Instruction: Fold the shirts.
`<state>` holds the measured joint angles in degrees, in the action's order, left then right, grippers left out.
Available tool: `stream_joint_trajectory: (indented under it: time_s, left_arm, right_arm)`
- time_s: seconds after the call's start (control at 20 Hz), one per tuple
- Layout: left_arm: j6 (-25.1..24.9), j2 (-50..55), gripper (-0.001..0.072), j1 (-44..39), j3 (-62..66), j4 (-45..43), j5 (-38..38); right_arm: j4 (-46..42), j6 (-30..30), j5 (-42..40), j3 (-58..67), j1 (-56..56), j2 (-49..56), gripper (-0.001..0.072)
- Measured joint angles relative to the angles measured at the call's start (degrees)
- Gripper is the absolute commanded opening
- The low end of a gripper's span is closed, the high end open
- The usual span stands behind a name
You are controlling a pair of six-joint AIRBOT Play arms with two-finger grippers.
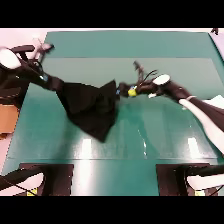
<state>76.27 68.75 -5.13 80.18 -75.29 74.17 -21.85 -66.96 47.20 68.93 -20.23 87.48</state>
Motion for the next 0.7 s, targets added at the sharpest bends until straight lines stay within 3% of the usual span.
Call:
stream_joint_trajectory:
  time_s: [0.4, 0.7]
  left_arm:
    - [-1.27, -4.76, 0.0023, 0.00, 29.24, 0.83, 2.19]
    - [-1.38, -7.76, 0.0023, -0.02, 36.92, 3.37, 2.29]
  right_arm:
    - [0.76, 0.96, 5.01, 7.61, 15.08, -22.88, 0.0022]
    - [0.04, 1.05, 10.16, 18.60, 25.42, -30.71, 0.0023]
